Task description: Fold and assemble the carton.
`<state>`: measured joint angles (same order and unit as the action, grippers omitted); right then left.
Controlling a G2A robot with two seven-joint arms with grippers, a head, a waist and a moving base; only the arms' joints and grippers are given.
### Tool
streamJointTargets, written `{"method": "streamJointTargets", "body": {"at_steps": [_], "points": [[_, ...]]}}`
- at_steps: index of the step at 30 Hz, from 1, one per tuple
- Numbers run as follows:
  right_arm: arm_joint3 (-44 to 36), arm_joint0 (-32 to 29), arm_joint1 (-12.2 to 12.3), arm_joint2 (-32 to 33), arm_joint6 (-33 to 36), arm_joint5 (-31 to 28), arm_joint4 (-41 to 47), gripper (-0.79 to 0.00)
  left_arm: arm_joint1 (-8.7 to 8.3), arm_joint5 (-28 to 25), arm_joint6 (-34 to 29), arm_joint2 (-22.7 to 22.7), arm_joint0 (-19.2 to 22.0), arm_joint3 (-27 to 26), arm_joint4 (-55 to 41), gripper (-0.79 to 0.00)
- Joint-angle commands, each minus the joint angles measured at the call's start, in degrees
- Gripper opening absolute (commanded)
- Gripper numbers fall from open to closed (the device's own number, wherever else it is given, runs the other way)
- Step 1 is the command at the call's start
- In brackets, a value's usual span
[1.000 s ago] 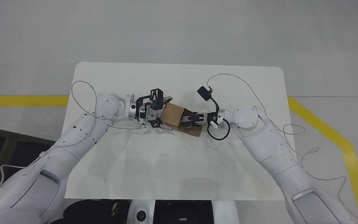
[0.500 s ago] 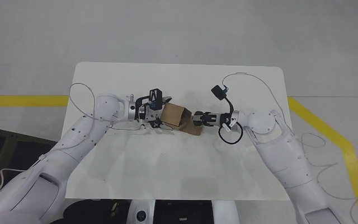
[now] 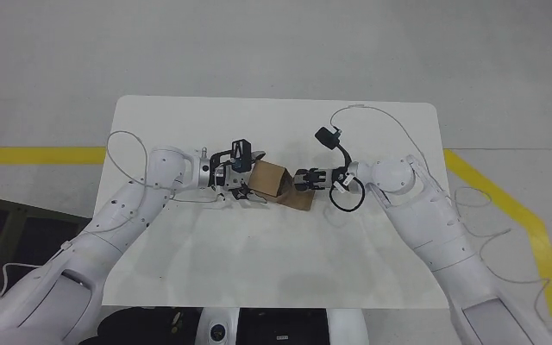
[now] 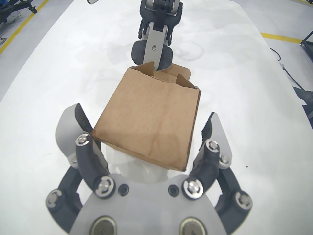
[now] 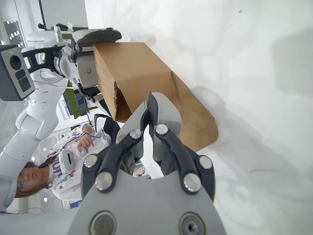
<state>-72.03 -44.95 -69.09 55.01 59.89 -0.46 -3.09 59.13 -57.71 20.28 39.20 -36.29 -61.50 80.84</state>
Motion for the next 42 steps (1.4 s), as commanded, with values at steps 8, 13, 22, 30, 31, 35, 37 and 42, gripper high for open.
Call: {"method": "streamJointTargets", "body": {"at_steps": [8, 13, 22, 30, 31, 35, 37, 42], "points": [[-1.18, -1.65, -0.05, -0.99, 0.92, 0.84, 0.79, -0.785, 0.26, 0.35, -0.69, 0.70, -0.54, -0.15, 0.38, 0.000], [-0.81, -1.70, -0.39, -1.77, 0.38, 0.67, 1.96, -0.785, 0.42, 0.59, -1.01, 1.04, -0.81, -0.36, 0.66, 0.000], [1.13, -1.12, -1.11, -2.70, -1.82, -0.63, 4.09, -0.785, 0.59, 0.68, -1.49, 1.88, -1.34, -0.55, 0.83, 0.000], [3.80, -0.49, -2.09, -3.94, -2.94, -3.46, 7.64, -0.785, 0.67, 0.72, -1.95, 2.61, -1.97, -1.01, 0.99, 0.000], [4.20, -0.25, -2.23, -4.16, -3.00, -3.68, 7.88, -0.785, 0.67, 0.75, -1.96, 2.75, -2.06, -1.09, 0.95, 0.000], [5.72, 0.64, -2.73, -4.88, -3.12, -4.55, 8.76, -0.785, 0.63, 0.90, -2.24, 3.26, -2.42, -1.39, 1.11, 0.000], [6.34, 1.03, -2.93, -5.15, -3.04, -4.97, 9.00, -0.785, 0.60, 0.93, -2.39, 3.57, -2.60, -1.51, 1.11, 0.000], [7.86, 1.92, -3.44, -5.94, -2.76, -5.49, 9.48, -0.785, 0.52, 0.74, -2.65, 4.27, -3.10, -1.96, 0.95, 0.000]]}}
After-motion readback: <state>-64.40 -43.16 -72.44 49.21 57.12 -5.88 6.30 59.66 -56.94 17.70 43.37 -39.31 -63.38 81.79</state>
